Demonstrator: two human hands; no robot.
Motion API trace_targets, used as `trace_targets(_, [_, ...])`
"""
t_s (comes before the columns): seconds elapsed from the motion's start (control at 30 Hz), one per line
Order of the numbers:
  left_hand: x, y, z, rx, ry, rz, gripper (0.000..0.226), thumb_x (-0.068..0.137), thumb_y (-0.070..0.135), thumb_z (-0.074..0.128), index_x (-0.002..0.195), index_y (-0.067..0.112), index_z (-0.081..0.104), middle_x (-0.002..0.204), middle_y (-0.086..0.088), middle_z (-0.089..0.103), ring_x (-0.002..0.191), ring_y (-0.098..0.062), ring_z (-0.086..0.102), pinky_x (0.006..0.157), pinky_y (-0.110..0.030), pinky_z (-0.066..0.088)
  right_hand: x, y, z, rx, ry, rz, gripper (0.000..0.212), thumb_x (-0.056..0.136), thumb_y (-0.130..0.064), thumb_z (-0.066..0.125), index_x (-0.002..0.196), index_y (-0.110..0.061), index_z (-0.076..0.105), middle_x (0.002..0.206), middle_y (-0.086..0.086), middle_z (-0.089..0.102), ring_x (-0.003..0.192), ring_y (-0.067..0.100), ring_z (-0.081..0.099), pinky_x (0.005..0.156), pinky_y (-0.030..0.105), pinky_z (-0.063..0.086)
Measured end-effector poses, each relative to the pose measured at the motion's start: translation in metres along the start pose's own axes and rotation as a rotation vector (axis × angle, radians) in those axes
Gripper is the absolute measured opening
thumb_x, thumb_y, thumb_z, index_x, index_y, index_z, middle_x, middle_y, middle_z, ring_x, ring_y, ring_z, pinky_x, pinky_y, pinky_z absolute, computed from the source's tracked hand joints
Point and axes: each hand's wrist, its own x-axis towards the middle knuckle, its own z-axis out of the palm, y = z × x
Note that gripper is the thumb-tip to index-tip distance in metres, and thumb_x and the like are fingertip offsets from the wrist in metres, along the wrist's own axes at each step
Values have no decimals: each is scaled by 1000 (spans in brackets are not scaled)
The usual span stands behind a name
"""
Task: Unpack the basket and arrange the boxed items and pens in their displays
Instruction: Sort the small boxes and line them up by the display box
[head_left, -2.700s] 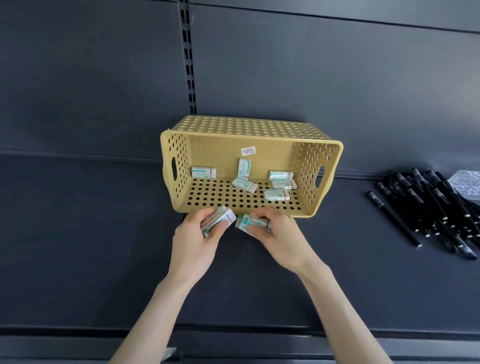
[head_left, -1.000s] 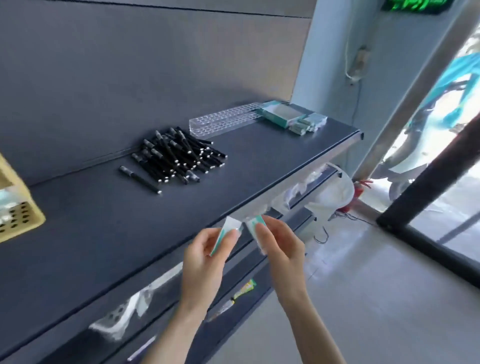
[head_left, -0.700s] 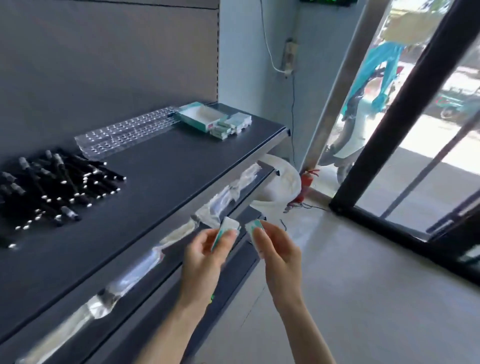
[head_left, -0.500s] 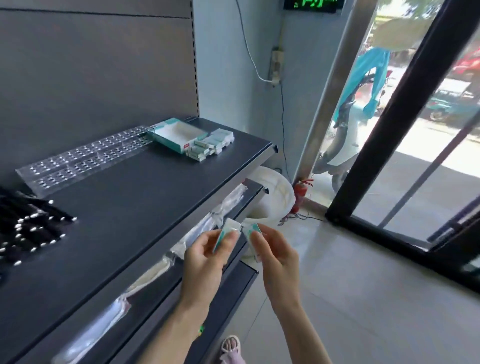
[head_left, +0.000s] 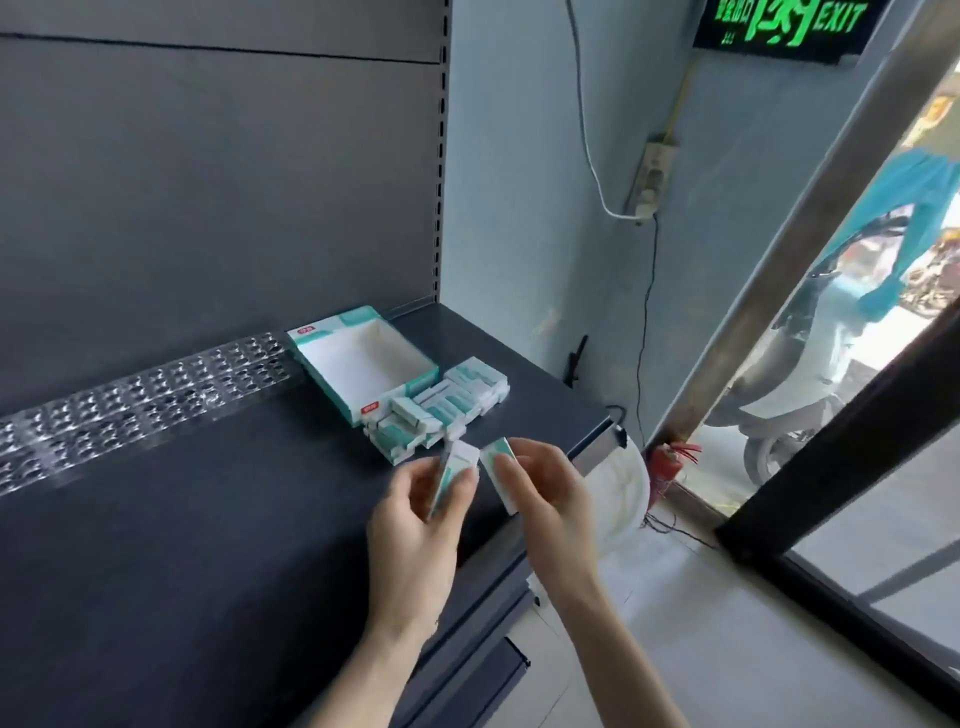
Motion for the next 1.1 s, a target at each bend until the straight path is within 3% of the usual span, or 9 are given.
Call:
trace_targets(0.17, [17, -3, 18, 192, 171, 51, 22, 78, 34, 73, 89, 26, 55, 78, 17, 68, 75, 3, 64, 63, -10, 47, 53, 7, 0, -157, -150, -23, 11, 82, -35, 68, 89, -28, 65, 78, -9, 68, 73, 10, 63, 66, 28, 53])
trace_targets(0.37, [20, -2, 68, 350, 358, 34, 25, 78, 38, 72, 81, 22, 53, 71, 15, 65, 68, -1, 61, 54, -13, 43, 105, 18, -24, -231, -292, -63, 8, 82, -37, 66, 85, -30, 62, 77, -15, 67, 69, 0, 60, 58, 10, 43])
trace_targets(0.57, [34, -2, 109, 583, 554, 33, 24, 80, 32, 73, 82, 16, 54, 84, 7, 58, 69, -10, 55, 59, -20, 38, 143, 25, -40, -331, -460, -143, 7, 83, -32, 66, 77, -31, 62, 91, -10, 58, 75, 3, 59, 73, 24, 49])
trace_targets(0.67, [34, -1, 115, 764, 602, 28, 27, 83, 34, 69, 85, 11, 57, 94, 4, 51, 73, -16, 56, 60, -22, 35, 148, 30, -41, -379, -505, -236, 11, 86, -32, 64, 84, -21, 64, 92, -6, 57, 75, 10, 59, 71, 30, 50])
trace_targets(0.83, [33, -2, 122, 1040, 632, 63, 23, 80, 29, 74, 80, 9, 63, 88, -6, 63, 62, -29, 63, 48, -29, 39, 152, 41, -43, -534, -462, -426, 22, 88, -34, 59, 81, -14, 65, 78, -5, 58, 77, 17, 43, 65, 29, 38])
trace_targets(0.97, [33, -2, 124, 1168, 672, 25, 21, 78, 33, 75, 84, 13, 71, 85, -2, 68, 70, -30, 58, 61, -39, 47, 155, 43, -43, -514, -487, -424, 25, 89, -36, 55, 79, -15, 63, 74, -6, 51, 69, 19, 47, 59, 28, 36])
trace_targets(1.1, [34, -5, 124, 1031, 647, -23, 27, 88, 39, 60, 99, 15, 69, 100, 1, 68, 84, -24, 60, 70, -32, 46, 155, 41, -45, -494, -527, -411, 27, 89, -41, 47, 82, -20, 63, 76, -8, 55, 65, 16, 53, 58, 28, 40])
